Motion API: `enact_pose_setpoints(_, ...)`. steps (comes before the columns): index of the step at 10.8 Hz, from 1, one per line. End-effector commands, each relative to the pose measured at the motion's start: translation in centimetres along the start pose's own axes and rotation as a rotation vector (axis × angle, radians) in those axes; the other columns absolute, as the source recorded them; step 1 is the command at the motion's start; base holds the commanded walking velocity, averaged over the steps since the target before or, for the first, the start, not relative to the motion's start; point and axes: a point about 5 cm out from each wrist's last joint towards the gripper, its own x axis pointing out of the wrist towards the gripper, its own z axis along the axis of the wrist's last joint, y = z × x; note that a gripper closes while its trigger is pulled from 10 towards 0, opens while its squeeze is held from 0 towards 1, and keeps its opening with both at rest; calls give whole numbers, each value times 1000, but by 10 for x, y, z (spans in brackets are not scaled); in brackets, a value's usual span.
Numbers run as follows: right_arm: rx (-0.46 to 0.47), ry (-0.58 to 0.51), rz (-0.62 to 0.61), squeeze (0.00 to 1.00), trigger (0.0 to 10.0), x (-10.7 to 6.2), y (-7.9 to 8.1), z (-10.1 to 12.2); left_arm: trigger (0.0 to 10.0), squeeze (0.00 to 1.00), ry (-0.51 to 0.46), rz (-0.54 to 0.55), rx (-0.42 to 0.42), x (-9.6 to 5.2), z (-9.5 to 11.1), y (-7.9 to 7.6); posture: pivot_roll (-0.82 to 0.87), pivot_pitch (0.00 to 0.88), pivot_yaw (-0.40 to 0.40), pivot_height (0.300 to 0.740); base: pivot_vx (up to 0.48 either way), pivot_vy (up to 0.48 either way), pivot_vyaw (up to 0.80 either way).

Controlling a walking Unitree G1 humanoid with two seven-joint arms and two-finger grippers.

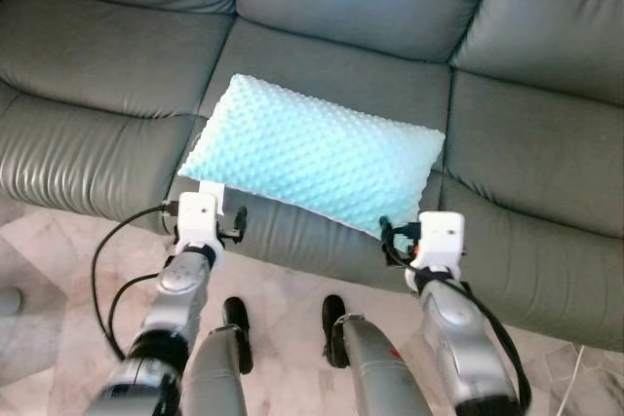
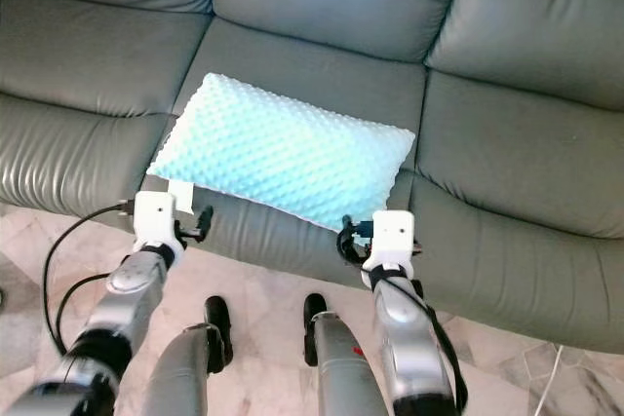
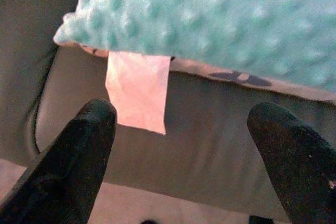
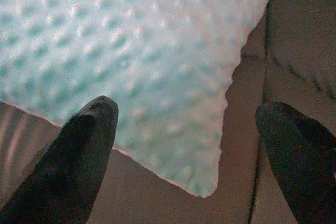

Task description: Move the pillow to the sofa

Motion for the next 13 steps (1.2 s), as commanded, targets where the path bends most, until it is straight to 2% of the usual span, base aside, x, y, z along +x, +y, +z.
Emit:
enact_pose_setpoints(1, 2, 46, -7, 0, 10000, -9, 2, -4, 10000, 0, 58, -13, -11, -8, -15, -1, -145, 423, -20, 740, 0, 0, 0)
enact_pose_setpoints(2, 130, 67, 127, 0, 10000, -19, 33, 10, 10000, 0, 66, -29, -8, -15, -16, -1, -143, 418, -20, 740, 0, 0, 0)
enact_pose_setpoints(3, 241, 108, 188, 0, 10000, -22, 46, 12, 10000, 0, 95, -41, -6, -20, -20, 0, -140, 414, -18, 740, 0, 0, 0)
enact_pose_setpoints(4, 270, 149, 188, 0, 10000, -21, 49, 8, 10000, 0, 127, -66, -1, -26, -24, 0, -136, 413, -17, 740, 0, 0, 0)
enact_pose_setpoints(6, 339, 277, 102, 0, 10000, -21, 40, -6, 10000, 0, 189, -160, 32, -42, -29, -2, -117, 414, -8, 740, 0, 0, 0)
enact_pose_setpoints(8, 377, 453, 144, 0, 10000, -29, 39, -37, 10000, 0, 226, -206, 40, -55, -31, -2, -114, 418, -5, 740, 0, 0, 0)
enact_pose_setpoints(10, 429, 510, 189, 0, 10000, -29, 48, -52, 10000, 0, 283, -221, 56, -66, -42, -5, -108, 425, -5, 740, 0, 0, 0)
enact_pose_setpoints(12, 362, 479, 254, 0, 10000, -19, 52, -60, 10000, 0, 288, -237, 42, -68, -38, -13, -93, 430, 0, 740, 0, 0, 0)
enact_pose_setpoints(13, 335, 456, 293, 0, 10000, -11, 46, -68, 10000, 0, 285, -243, 37, -67, -36, -16, -83, 437, 6, 740, 0, 0, 0)
